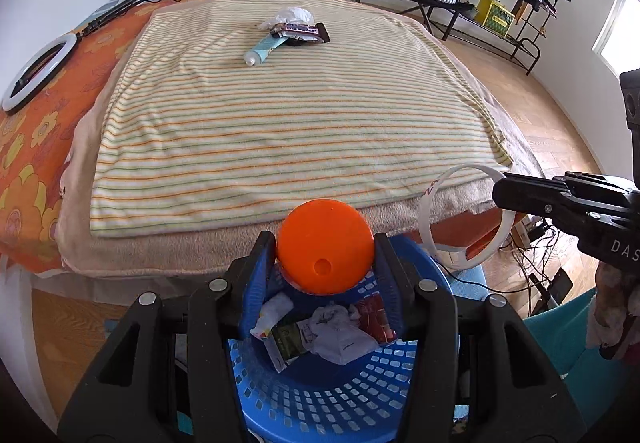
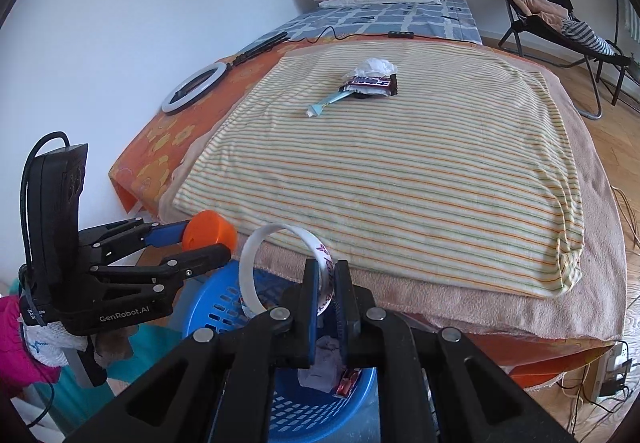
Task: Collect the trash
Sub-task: 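Carry the orange cap and white wristband down over the blue basket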
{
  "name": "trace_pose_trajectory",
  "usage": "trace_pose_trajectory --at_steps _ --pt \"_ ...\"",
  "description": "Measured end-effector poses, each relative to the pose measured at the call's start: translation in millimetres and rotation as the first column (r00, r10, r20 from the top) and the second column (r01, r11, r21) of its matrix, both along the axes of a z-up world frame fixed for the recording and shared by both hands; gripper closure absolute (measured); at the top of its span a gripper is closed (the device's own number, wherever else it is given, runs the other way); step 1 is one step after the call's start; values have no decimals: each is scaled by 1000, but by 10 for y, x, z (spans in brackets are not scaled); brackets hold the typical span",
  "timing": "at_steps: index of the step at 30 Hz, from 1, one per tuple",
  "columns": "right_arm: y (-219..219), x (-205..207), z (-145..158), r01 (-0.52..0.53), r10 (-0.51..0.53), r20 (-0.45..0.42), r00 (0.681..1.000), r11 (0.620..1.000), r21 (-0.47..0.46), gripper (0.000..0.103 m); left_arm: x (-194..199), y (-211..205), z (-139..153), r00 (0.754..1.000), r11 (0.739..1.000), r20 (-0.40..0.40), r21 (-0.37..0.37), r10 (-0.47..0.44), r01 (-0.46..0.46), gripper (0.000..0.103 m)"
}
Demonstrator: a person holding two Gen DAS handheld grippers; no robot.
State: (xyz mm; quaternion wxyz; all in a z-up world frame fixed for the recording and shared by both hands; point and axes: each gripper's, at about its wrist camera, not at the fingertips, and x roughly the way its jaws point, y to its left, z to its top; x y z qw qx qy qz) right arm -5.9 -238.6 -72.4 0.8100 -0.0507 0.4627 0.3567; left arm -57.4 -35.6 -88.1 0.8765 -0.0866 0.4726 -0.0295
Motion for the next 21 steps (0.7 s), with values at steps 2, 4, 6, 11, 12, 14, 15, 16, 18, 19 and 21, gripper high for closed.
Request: trace_pose_trajectory --at_steps 2,4,6,11,12,14,15,16,18,19,21 --pt "6 -73 -58 -11 11 -10 1000 1000 -5 97 -58 -38 -54 1000 1000 -10 6 -11 12 53" --pt "21 -136 -105 -22 22 -16 1000 1000 -11 97 -112 -63 -100 1000 1000 -17 8 -19 19 53" --pt "43 -187 -144 -34 33 -17 999 999 -21 98 -160 -80 -146 999 1000 -26 3 -22 22 53" --pt "80 -278 -263 -55 54 -26 998 997 -48 97 -243 -105 -270 998 1000 -56 -8 -24 23 53" --pt "83 -291 -285 -57 55 -32 998 997 -51 97 -258 -108 -293 998 1000 -62 -8 -25 24 53" --pt "86 -312 -326 -60 58 -39 998 997 -57 97 -284 -119 -334 997 1000 -70 -4 -25 25 53" --pt "87 -324 -344 -61 59 -41 997 996 -60 97 -297 -119 -358 997 1000 -74 -2 -23 23 53" --pt "87 -330 -365 -63 60 -45 997 996 -63 97 -311 -119 -387 997 1000 -79 -2 -22 22 53" --pt "90 -337 -411 -70 67 -54 996 995 -71 97 -327 -115 -450 995 1000 -95 -6 -19 18 53" --pt "94 -343 -430 -73 69 -56 996 994 -76 97 -341 -116 -486 994 1000 -105 -9 -18 17 53" --pt "98 -356 -464 -77 72 -63 995 994 -81 97 -364 -114 -542 993 1000 -120 -12 -16 15 53"
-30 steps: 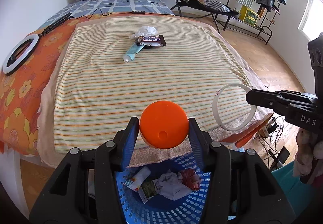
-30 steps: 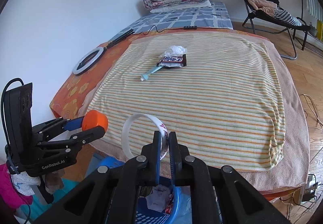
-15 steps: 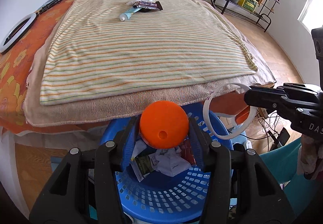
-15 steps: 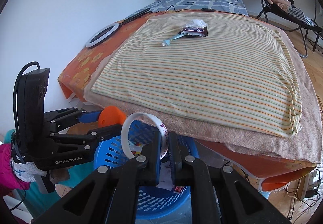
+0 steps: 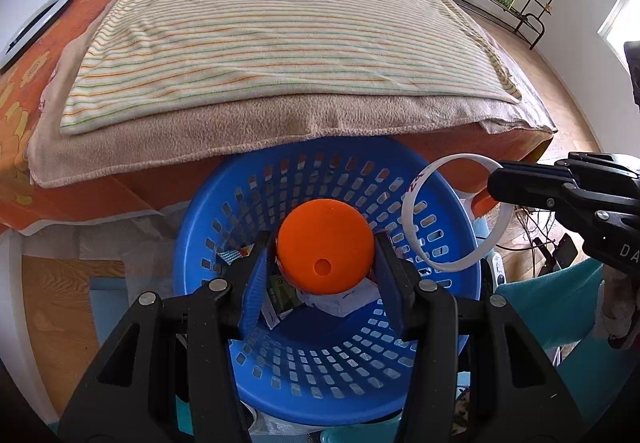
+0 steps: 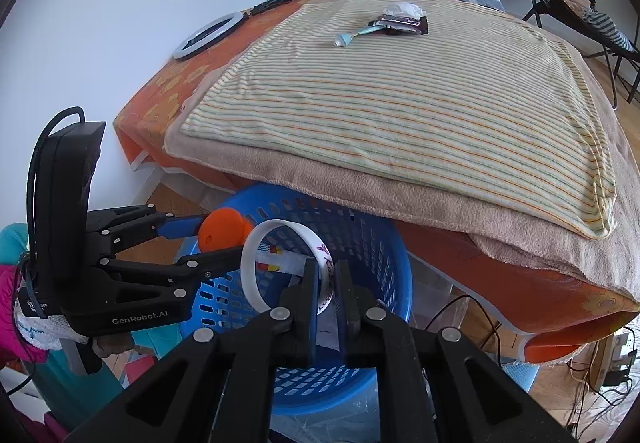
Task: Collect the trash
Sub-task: 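Carry the orange cap and white wristband down over the blue basket, then open both tools to drop the cap and wristband into the basket, then move both tools back up toward the toothpaste tube and candy bar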
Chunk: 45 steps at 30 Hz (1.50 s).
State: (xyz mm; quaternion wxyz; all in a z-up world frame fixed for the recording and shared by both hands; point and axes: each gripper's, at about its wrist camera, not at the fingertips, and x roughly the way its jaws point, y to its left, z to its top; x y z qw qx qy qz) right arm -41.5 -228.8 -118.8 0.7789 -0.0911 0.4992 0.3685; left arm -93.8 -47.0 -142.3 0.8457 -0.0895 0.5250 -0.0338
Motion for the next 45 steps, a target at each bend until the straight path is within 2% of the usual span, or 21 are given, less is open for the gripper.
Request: trace_pose_trajectory --at_steps 9,18,22,24,27,28,29,37,45 --pt "24 -27 -113 -8 8 -28 1000 1000 -20 97 -33 -31 -84 1000 1000 -25 11 -7 8 53" --pt "32 -25 -178 -5 3 -46 999 1000 -31 91 -16 0 -125 999 1000 -41 15 7 -6 53" --pt "27 -24 -170 -3 2 -43 999 1000 -30 81 -13 15 -151 999 1000 -52 19 13 -12 53" --pt "23 -24 -160 2 -3 -35 999 1000 -31 73 -10 18 -163 998 1000 -59 21 15 -14 52" --pt "10 -9 -158 17 -18 -31 999 999 -35 55 -11 20 -167 998 1000 -59 23 22 -21 43" --pt "4 -3 -157 23 -24 -30 999 999 -35 45 -15 19 -159 998 999 -54 26 23 -22 41" --pt "-4 3 -154 30 -31 -30 999 999 -33 40 -15 16 -152 999 999 -50 29 21 -20 41" --pt "-17 18 -141 47 -48 -21 999 998 -40 27 0 19 -153 998 999 -54 37 24 -22 41" --pt "-17 27 -135 55 -55 -14 998 998 -43 23 3 38 -143 998 999 -50 41 34 -32 41"
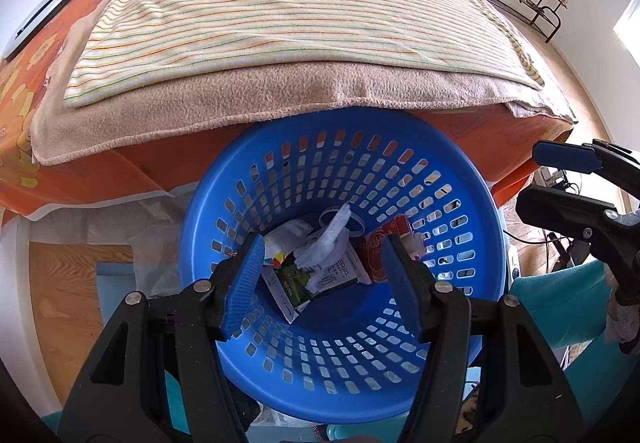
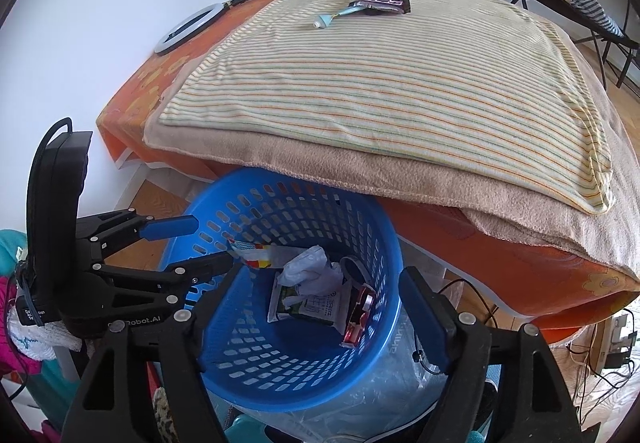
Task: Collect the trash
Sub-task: 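Move both tools back up toward the toothpaste tube and candy bar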
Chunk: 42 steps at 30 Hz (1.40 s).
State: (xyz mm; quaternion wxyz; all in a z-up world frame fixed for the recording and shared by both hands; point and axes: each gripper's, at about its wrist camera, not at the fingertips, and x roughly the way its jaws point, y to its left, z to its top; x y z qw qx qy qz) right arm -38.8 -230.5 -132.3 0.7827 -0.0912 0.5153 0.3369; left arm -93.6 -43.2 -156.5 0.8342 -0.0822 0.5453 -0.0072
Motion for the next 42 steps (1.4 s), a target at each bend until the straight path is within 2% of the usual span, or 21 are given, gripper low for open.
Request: trace_pose_trajectory --at_steps 7,21,35,42 --pt "-5 31 39 20 -20 19 1000 1000 -7 17 17 51 43 1000 1000 13 2 19 -19 41" --pt "-33 97 194 60 -59 71 996 998 -15 13 130 167 187 998 998 33 -14 55 -55 41" --pt "-52 530 567 101 -107 76 991 991 86 12 684 413 800 991 999 123 -15 48 -47 41" --pt "22 948 800 109 -123 124 985 988 111 12 1079 541 995 986 1000 168 14 23 -25 41"
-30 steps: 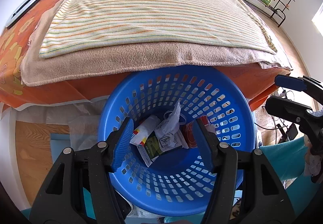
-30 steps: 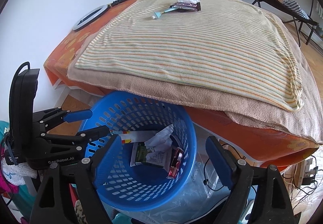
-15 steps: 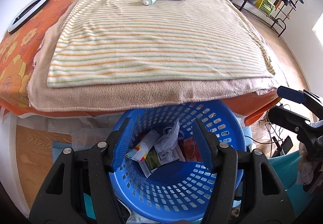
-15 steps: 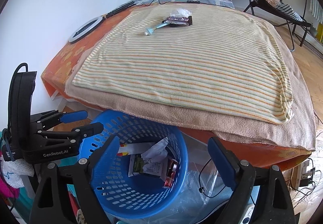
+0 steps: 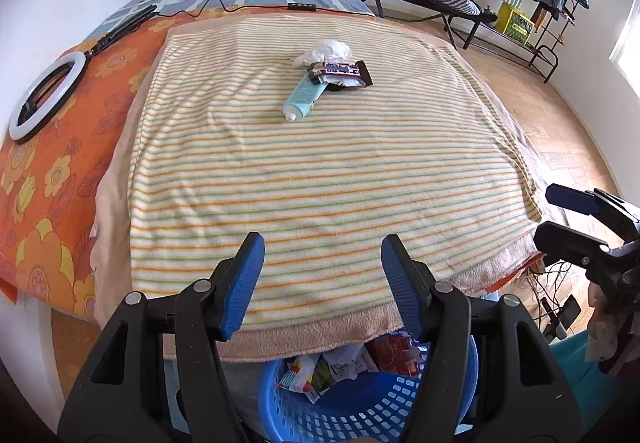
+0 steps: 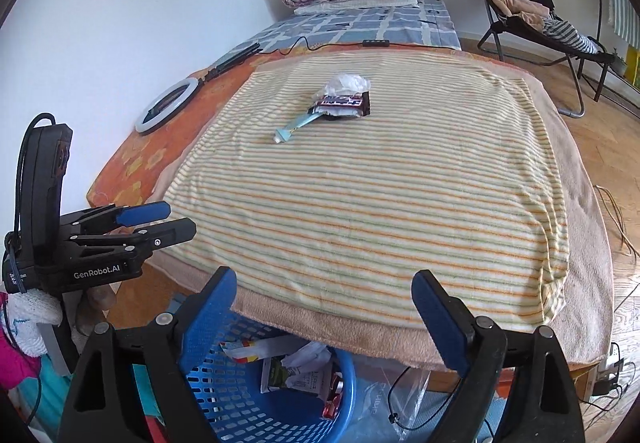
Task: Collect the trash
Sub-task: 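Move both tools back up toward the toothpaste tube and candy bar, then grasp the toothpaste tube with the left tool while the right tool grasps the candy bar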
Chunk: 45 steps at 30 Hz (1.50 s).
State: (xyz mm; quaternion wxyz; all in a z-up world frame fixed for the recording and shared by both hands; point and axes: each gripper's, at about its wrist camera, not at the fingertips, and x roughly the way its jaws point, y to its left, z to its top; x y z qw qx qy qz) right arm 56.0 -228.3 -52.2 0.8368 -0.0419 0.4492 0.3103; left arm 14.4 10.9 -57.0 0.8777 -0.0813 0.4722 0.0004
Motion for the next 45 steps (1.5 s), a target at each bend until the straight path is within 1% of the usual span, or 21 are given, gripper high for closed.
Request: trace_pose_trajectory --at_steps 7,11,16,18,20,23,26,28,32,36,38,39,40,41,43,45 --pt "73 577 155 36 -36 16 999 998 57 12 487 126 19 1000 998 1 -65 -2 3 41" --pt "147 900 157 49 -51 16 999 995 84 13 774 202 -37 1000 996 -8 -90 2 -3 41" --pt "250 1329 62 71 -71 -4 997 993 94 15 1112 321 -141 999 992 -25 -122 40 -43 41" --pt "297 1500 -10 78 -76 -30 997 992 103 17 1223 333 -179 999 992 -26 -117 43 -45 41" --pt "331 1653 -92 95 -88 -67 994 988 120 22 1333 322 -221 999 993 -29 -110 28 -31 41" --pt "381 1862 -216 123 -105 -123 987 981 153 26 1472 236 -295 999 999 -41 -53 -16 14 41" --pt "454 2013 -313 131 -107 -150 983 978 165 29 1586 153 -368 998 999 -44 14 -43 44 41" --pt "496 2093 -382 134 -107 -163 981 977 167 30 1648 124 -426 997 998 -53 37 -54 56 41" --pt "588 2254 -521 139 -105 -194 975 976 168 38 1753 80 -534 995 994 -66 77 -77 82 41" --pt "631 2391 -667 155 -114 -223 968 971 179 42 1813 108 -615 994 994 -75 74 -78 84 41" --pt "648 2427 -739 161 -112 -246 963 969 188 48 1836 131 -636 994 994 -76 72 -74 79 41" --pt "661 2447 -765 160 -109 -252 962 968 194 49 1849 141 -642 995 994 -73 73 -73 78 41" --pt "677 2467 -785 160 -107 -253 962 967 199 51 1857 153 -643 995 994 -70 71 -74 79 43" --pt "696 2482 -803 159 -106 -252 962 966 201 52 1864 164 -645 995 994 -67 69 -75 80 49" --pt "750 2507 -829 152 -98 -252 963 966 207 56 1881 186 -646 995 995 -65 65 -77 81 52" --pt "796 2529 -851 151 -97 -249 964 966 211 56 1888 211 -641 995 995 -62 53 -78 81 52"
